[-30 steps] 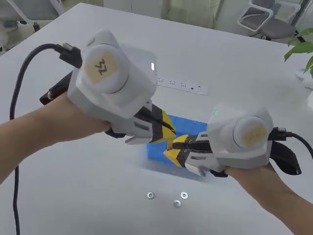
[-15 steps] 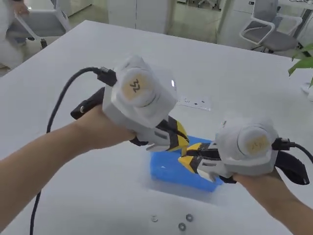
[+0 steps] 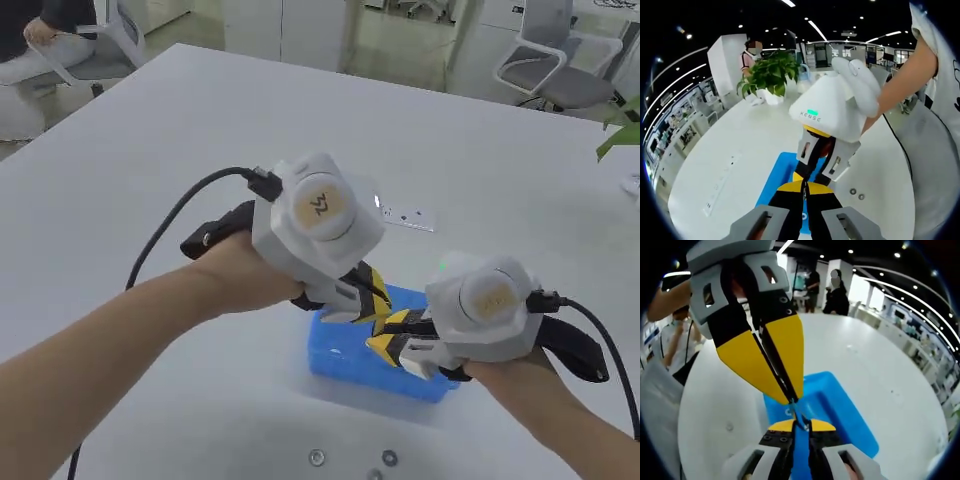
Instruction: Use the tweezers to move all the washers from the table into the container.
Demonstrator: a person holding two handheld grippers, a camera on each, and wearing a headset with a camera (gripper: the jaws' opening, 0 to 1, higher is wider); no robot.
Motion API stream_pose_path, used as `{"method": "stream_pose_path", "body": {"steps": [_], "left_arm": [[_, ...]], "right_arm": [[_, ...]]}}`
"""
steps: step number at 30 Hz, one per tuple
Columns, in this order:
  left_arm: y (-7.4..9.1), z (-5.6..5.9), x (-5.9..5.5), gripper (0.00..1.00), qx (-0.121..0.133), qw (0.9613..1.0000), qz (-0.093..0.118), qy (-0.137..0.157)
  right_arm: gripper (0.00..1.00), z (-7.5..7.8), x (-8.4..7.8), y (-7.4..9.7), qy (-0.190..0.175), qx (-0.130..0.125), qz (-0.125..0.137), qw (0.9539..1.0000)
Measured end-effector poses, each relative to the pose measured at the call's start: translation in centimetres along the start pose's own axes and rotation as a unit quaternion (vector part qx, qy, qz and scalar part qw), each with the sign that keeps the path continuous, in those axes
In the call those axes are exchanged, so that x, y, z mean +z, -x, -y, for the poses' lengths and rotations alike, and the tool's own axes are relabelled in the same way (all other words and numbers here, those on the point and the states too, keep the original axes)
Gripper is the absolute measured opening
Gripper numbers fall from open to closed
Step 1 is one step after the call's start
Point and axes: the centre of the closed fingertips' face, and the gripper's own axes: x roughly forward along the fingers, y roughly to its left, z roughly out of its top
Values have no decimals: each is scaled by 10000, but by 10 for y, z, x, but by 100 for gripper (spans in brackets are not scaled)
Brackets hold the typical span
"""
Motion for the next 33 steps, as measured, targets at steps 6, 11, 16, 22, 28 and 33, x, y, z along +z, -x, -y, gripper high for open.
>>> {"method": "stream_pose_path", "body": {"steps": [6, 11, 16, 22, 28, 33], "left_arm": [[-6, -1, -7, 0, -15, 9999, -89, 106], [-8, -5, -8, 0, 39, 9998, -92, 153], [6, -2, 3, 0, 142, 9998, -11, 138], [41, 7, 22, 0, 465, 9985, 265, 95], [78, 26, 42, 0, 757, 9959, 491, -57], [106, 43, 45, 0, 990, 9933, 603, -6]], "right_arm": [[7, 7, -11, -8, -1, -89, -179, 9998], [8, 11, -12, -7, -237, -168, -148, 9995], [11, 9, 3, 7, -283, -210, 149, 9993], [16, -4, 35, 39, -37, -401, 610, 9973], [16, -31, 68, 64, 153, -424, 988, 9941], [9, -52, 83, 75, 74, -333, 1271, 9913]]}}
